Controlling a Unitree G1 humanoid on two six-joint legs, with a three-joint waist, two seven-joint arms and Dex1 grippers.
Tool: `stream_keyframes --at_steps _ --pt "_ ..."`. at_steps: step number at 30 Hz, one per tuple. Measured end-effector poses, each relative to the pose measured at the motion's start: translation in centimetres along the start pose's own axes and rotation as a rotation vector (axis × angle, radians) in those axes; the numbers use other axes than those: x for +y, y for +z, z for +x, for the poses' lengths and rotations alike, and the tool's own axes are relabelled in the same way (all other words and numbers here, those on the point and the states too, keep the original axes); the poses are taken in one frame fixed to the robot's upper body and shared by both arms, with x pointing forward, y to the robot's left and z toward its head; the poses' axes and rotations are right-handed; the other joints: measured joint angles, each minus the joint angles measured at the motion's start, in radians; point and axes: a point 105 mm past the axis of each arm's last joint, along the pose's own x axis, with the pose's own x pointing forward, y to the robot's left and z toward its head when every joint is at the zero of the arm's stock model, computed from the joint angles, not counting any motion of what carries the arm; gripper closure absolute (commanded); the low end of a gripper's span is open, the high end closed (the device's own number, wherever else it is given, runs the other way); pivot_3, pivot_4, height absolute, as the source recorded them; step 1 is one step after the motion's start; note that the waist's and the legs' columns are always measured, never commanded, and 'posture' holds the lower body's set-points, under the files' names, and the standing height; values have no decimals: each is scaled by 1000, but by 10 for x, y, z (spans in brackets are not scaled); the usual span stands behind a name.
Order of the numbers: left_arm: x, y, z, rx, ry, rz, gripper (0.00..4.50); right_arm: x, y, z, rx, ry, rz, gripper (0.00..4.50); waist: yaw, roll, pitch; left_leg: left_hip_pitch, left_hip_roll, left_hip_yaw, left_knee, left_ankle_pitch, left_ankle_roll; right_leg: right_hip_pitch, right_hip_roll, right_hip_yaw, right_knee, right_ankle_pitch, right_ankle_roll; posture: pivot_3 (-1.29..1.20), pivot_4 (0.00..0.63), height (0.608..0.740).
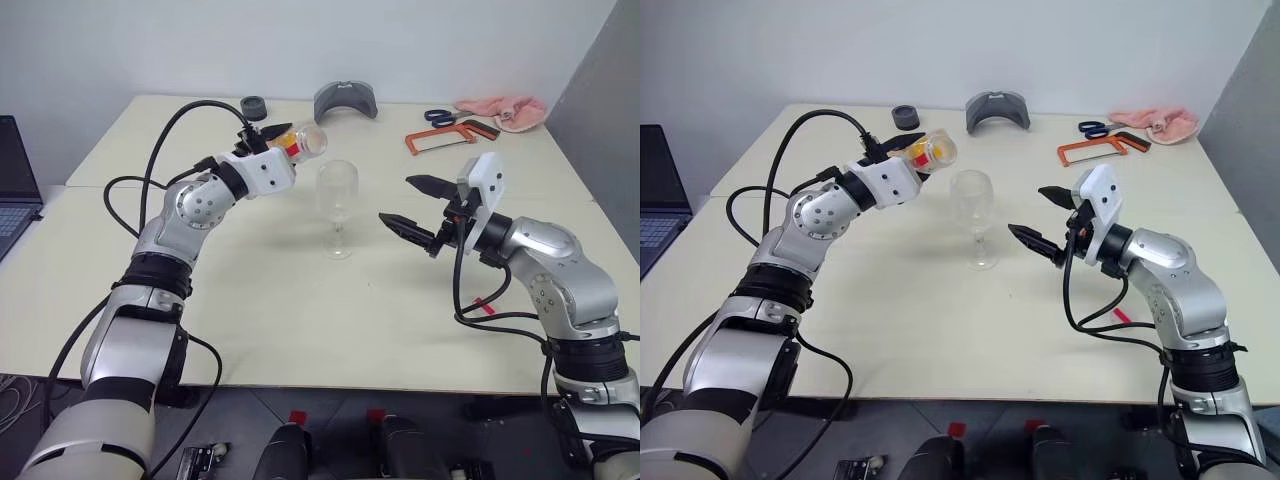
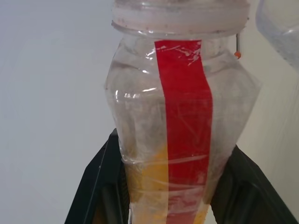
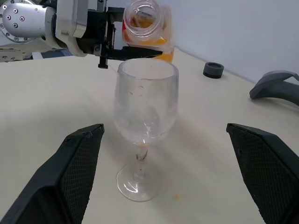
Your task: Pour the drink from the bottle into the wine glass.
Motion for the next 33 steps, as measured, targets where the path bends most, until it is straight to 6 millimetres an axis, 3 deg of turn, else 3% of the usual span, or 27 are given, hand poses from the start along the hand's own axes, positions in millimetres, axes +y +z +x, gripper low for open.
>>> stream_keyframes --at_steps 22,27,33 --pt "10 15 16 -48 38 262 2766 8 -8 1 3 -18 54 0 0 0 0 0 0 0 0 0 0 0 0 0 0 0 0 0 150 740" --pt "7 16 17 -53 23 289 2766 11 -1 -3 -31 20 57 0 0 0 0 0 0 0 0 0 0 0 0 0 0 0 0 0 150 740" --pt "16 18 18 -58 42 322 2766 3 11 -11 -82 5 49 0 0 0 0 0 0 1 0 0 0 0 0 0 0 0 0 0 150 740"
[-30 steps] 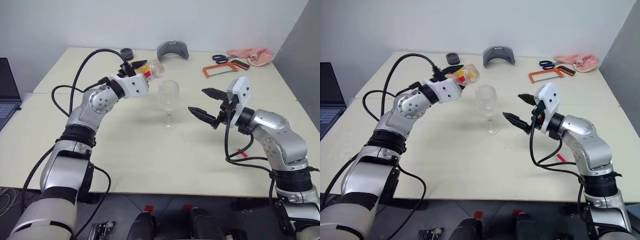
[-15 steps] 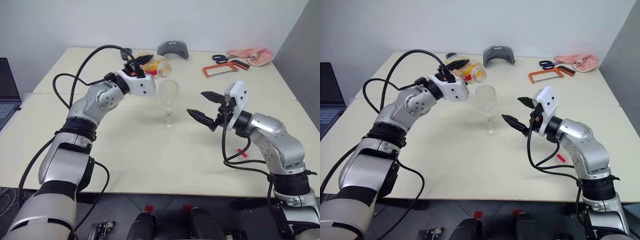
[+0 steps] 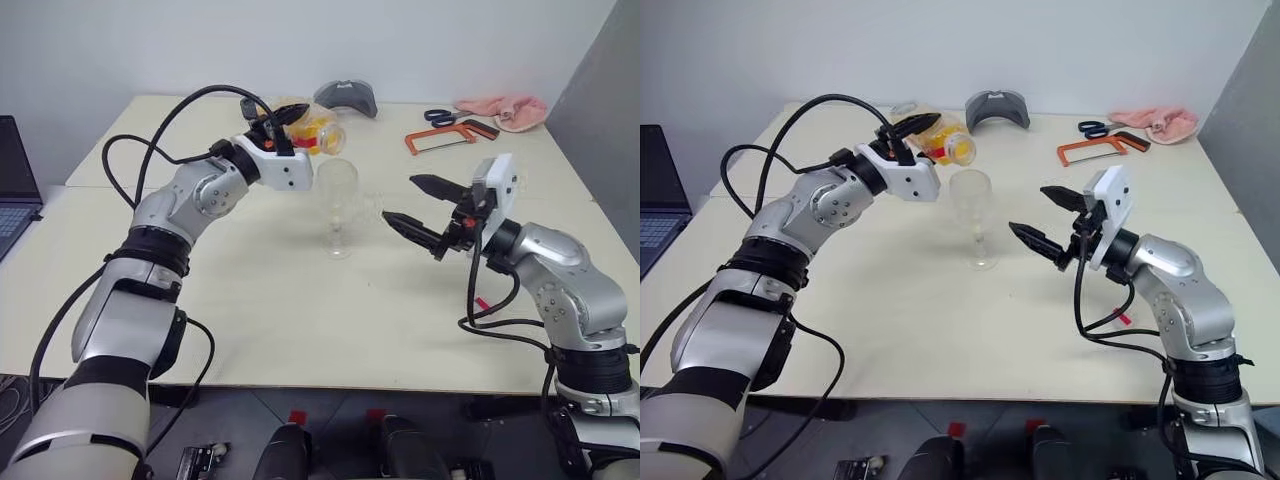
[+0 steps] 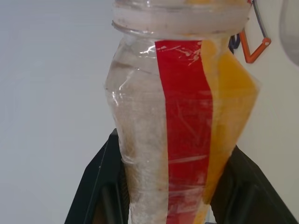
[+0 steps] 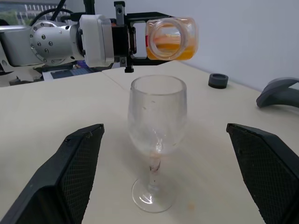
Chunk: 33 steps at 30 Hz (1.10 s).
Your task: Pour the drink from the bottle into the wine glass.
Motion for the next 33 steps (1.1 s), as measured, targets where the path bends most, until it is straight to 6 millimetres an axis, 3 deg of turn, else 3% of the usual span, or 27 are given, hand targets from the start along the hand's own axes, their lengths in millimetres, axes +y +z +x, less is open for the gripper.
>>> stream_keyframes --at_steps 7,33 --pt "-6 -3 -1 10 -20 19 2766 0 1 0 -3 -2 -1 0 0 0 0 0 0 0 0 0 0 0 0 0 0 0 0 0 150 740" --pt "1 -8 1 11 -28 95 2766 15 -3 11 -50 -16 30 0 -1 0 0 0 0 0 0 0 0 -1 0 0 1 0 0 0 150 740"
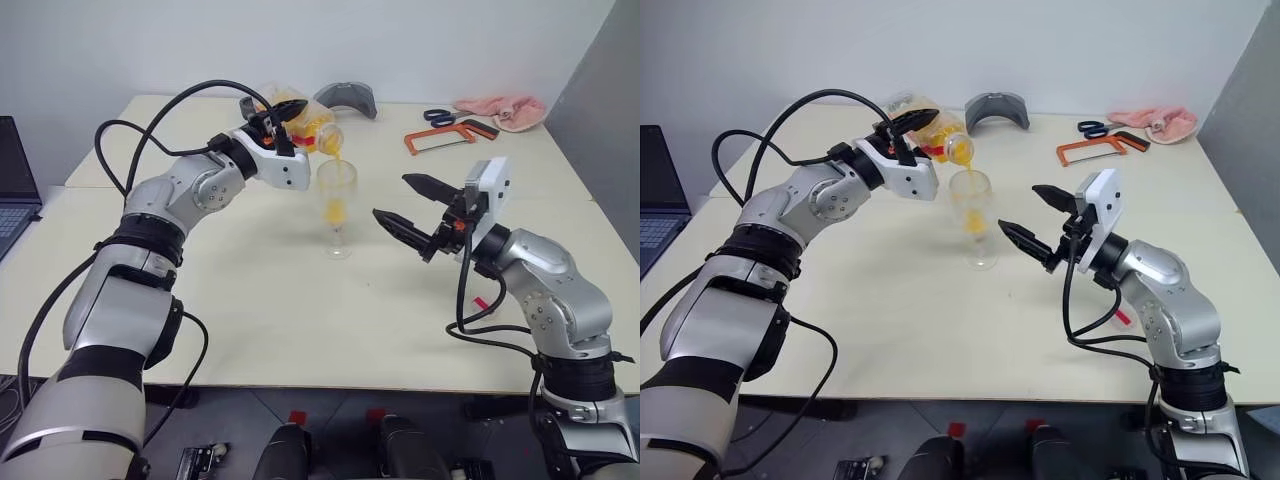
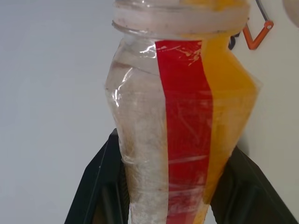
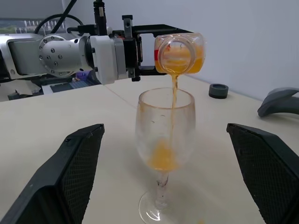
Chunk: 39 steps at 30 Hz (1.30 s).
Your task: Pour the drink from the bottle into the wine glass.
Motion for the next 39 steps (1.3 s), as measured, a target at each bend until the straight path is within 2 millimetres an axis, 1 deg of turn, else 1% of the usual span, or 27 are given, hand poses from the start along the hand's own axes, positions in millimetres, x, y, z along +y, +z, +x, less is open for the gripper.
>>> stream_keyframes --at_steps 11,16,21,29,39 --pt "0 -5 -1 14 -10 18 2766 8 -4 1 2 14 3 0 1 0 0 0 0 0 0 0 0 0 0 0 0 0 0 0 150 740" --pt "3 -3 1 -3 -14 42 2766 11 -9 2 14 22 16 0 1 0 0 0 -1 0 0 0 0 0 0 0 0 0 0 0 150 740" --pt "7 -4 2 1 -2 48 2766 12 -10 3 14 18 16 0 0 0 0 0 -1 0 0 0 0 0 0 0 0 0 0 0 150 740" --pt "2 -7 0 11 -18 56 2766 13 -11 5 9 10 22 0 0 0 0 0 -1 0 0 0 0 0 0 0 0 0 0 0 150 740" --pt "4 -8 -1 12 -16 68 2766 13 -13 5 10 3 30 0 0 0 0 0 -1 0 0 0 0 0 0 0 0 0 0 0 150 740"
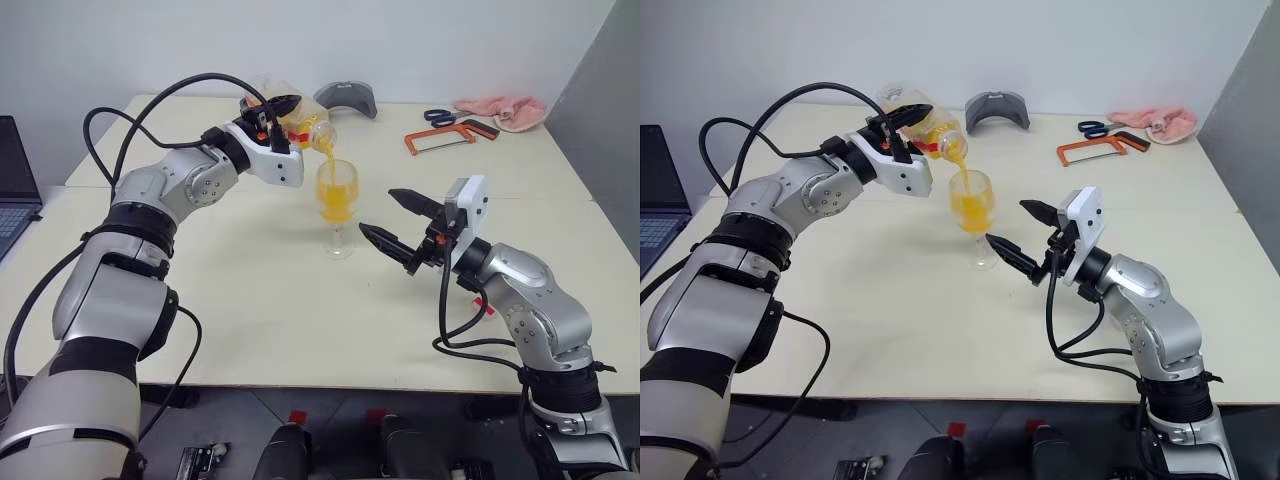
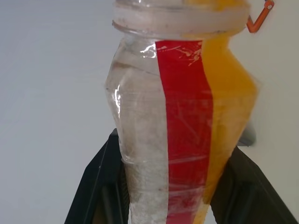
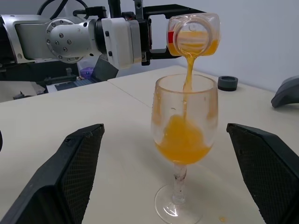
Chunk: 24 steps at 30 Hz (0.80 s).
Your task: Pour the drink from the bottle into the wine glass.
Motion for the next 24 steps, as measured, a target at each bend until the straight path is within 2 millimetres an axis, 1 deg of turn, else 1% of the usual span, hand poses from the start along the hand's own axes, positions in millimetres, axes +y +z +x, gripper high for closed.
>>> stream_keyframes --at_steps 7,13,24 --pt "-1 0 0 -4 -8 12 2766 0 0 1 -5 -7 7 0 0 0 0 0 0 0 0 0 0 0 0 0 0 0 0 0 150 740" --pt "5 -1 0 -4 10 23 2766 0 -1 1 -5 -14 9 0 0 0 0 0 0 0 0 0 0 0 0 0 0 0 0 0 150 740" --pt "4 0 0 -6 2 29 2766 0 -1 1 -4 -14 11 0 0 0 0 0 0 0 0 0 0 0 0 0 0 0 0 0 150 740"
